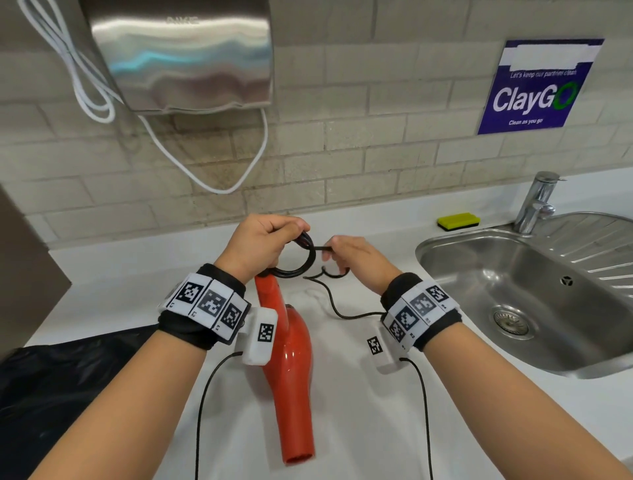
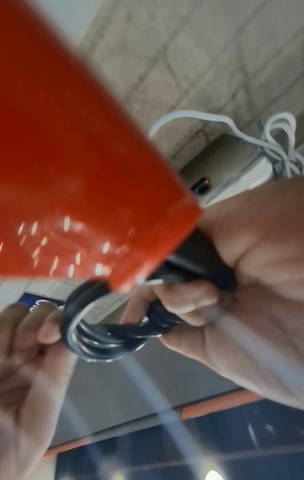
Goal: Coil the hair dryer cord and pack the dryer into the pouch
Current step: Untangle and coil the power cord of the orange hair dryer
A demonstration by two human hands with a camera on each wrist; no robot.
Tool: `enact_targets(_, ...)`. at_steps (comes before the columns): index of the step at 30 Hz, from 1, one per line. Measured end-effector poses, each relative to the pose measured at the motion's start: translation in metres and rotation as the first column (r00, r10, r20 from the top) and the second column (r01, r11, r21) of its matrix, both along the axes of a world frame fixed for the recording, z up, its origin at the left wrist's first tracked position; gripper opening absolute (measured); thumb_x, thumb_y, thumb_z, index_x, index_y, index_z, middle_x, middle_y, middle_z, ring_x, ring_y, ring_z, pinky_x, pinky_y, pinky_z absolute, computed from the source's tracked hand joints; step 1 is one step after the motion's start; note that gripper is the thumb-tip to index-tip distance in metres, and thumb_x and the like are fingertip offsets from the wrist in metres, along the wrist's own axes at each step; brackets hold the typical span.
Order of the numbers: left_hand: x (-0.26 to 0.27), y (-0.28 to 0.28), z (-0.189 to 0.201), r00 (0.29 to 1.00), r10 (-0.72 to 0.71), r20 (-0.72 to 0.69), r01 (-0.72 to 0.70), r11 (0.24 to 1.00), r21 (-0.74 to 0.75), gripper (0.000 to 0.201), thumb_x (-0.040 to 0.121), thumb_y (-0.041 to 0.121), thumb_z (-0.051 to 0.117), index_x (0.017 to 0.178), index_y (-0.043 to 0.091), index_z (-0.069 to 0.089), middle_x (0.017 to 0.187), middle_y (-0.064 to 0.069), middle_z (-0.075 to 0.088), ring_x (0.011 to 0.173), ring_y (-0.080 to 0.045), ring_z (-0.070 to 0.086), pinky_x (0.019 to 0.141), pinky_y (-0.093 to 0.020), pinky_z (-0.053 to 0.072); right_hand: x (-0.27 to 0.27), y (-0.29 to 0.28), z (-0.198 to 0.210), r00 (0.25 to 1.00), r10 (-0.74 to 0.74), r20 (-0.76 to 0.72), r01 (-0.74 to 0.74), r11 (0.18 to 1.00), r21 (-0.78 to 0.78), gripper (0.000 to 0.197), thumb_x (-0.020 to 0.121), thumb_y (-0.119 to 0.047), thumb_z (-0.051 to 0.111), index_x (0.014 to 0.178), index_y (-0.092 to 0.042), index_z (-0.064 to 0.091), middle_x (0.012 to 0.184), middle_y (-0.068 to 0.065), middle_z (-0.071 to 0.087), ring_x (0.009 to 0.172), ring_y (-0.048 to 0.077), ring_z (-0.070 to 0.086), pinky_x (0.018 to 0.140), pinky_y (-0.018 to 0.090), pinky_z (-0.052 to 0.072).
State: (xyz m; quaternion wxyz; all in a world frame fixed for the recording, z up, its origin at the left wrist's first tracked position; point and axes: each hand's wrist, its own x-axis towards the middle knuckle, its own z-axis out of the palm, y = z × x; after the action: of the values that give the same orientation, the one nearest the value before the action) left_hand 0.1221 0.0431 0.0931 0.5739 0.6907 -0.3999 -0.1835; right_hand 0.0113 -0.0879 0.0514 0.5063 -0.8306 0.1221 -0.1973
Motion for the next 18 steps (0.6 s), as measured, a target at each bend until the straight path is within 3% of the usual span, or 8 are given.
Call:
enact_targets(3, -0.006, 0.004, 0.005, 0.996, -0.010, 0.090, 0.004, 0.998, 0.067, 0.023, 0.094, 0.014, 0.049, 0.107, 0.004, 0.066, 0.032, 0.006, 0.048, 0.027, -0.004, 0.025, 0.034, -0.012, 0.022, 0.005, -0.004, 0.007, 0.983, -0.160, 0.088, 0.162, 0.987, -0.018, 0.034, 0.095, -0.013, 0.040, 0.064, -0.020, 0.051, 0.062, 0.001, 0.042, 0.057, 0.013, 0.037, 0.060, 0.025, 0.032)
enact_targets(4, -0.010, 0.005, 0.008, 0.992, -0.032, 0.120, 0.022, 0.997, 0.078, 0.026, 0.094, 0.013, 0.049, 0.111, 0.002, 0.064, 0.043, 0.000, 0.058, 0.028, -0.005, 0.025, 0.033, -0.011, 0.024, 0.006, -0.003, 0.012, 0.973, -0.198, 0.121, 0.199, 0.980, 0.006, 0.034, 0.095, -0.012, 0.041, 0.063, -0.020, 0.051, 0.065, 0.005, 0.044, 0.057, 0.012, 0.037, 0.058, 0.023, 0.033)
enact_targets(5, -0.015, 0.005, 0.011, 0.986, -0.058, 0.153, 0.045, 0.995, 0.087, 0.028, 0.094, 0.011, 0.049, 0.115, 0.000, 0.063, 0.061, -0.009, 0.065, 0.038, 0.001, 0.056, 0.033, -0.011, 0.028, 0.007, -0.001, 0.018, 0.961, -0.228, 0.153, 0.226, 0.974, 0.036, 0.034, 0.095, -0.012, 0.041, 0.063, -0.019, 0.050, 0.067, 0.009, 0.044, 0.056, 0.012, 0.037, 0.056, 0.019, 0.034)
enact_targets(6, -0.019, 0.005, 0.012, 0.980, -0.081, 0.184, 0.064, 0.993, 0.097, 0.029, 0.093, 0.009, 0.049, 0.117, -0.001, 0.061, 0.075, -0.020, 0.066, 0.076, 0.009, 0.037, 0.036, -0.013, 0.035, 0.008, 0.001, 0.023, 0.952, -0.249, 0.180, 0.243, 0.968, 0.054, 0.034, 0.095, -0.013, 0.041, 0.063, -0.019, 0.050, 0.067, 0.010, 0.043, 0.055, 0.012, 0.036, 0.053, 0.017, 0.034)
enact_targets(9, -0.026, 0.005, 0.017, 0.958, -0.163, 0.234, 0.132, 0.981, 0.145, 0.030, 0.093, 0.006, 0.049, 0.120, -0.001, 0.059, 0.089, -0.035, 0.064, 0.076, 0.015, 0.040, 0.043, 0.000, 0.035, 0.010, 0.007, 0.034, 0.937, -0.253, 0.243, 0.258, 0.966, 0.013, 0.030, 0.094, -0.013, 0.041, 0.066, -0.017, 0.050, 0.065, 0.009, 0.044, 0.059, 0.015, 0.037, 0.054, 0.023, 0.032)
enact_targets(12, -0.025, 0.002, 0.016, 0.941, -0.232, 0.246, 0.184, 0.962, 0.204, 0.028, 0.093, 0.008, 0.048, 0.118, 0.003, 0.060, 0.087, -0.012, 0.067, 0.042, 0.019, 0.051, 0.044, 0.004, 0.032, 0.006, 0.012, 0.037, 0.923, -0.232, 0.306, 0.253, 0.967, -0.028, 0.027, 0.094, -0.011, 0.041, 0.069, -0.015, 0.050, 0.065, -0.004, 0.048, 0.063, 0.008, 0.043, 0.061, 0.021, 0.037)
enact_targets(15, -0.020, -0.001, 0.013, 0.947, -0.206, 0.246, 0.158, 0.967, 0.201, 0.023, 0.093, 0.009, 0.048, 0.111, 0.003, 0.062, 0.080, 0.003, 0.061, 0.037, 0.015, 0.046, 0.044, 0.001, 0.032, 0.005, 0.013, 0.035, 0.909, -0.224, 0.352, 0.254, 0.966, -0.043, 0.024, 0.092, -0.014, 0.044, 0.070, -0.019, 0.053, 0.069, -0.011, 0.052, 0.070, 0.004, 0.049, 0.073, 0.031, 0.044)
enact_targets(18, -0.013, -0.004, 0.007, 0.971, -0.101, 0.216, 0.071, 0.987, 0.142, 0.021, 0.093, 0.012, 0.050, 0.109, 0.007, 0.063, 0.076, 0.008, 0.060, 0.039, 0.012, 0.047, 0.043, -0.001, 0.033, 0.003, 0.010, 0.031, 0.895, -0.230, 0.382, 0.301, 0.943, -0.138, 0.018, 0.086, -0.025, 0.049, 0.080, -0.021, 0.065, 0.074, -0.019, 0.055, 0.081, 0.020, 0.055, 0.080, 0.039, 0.044)
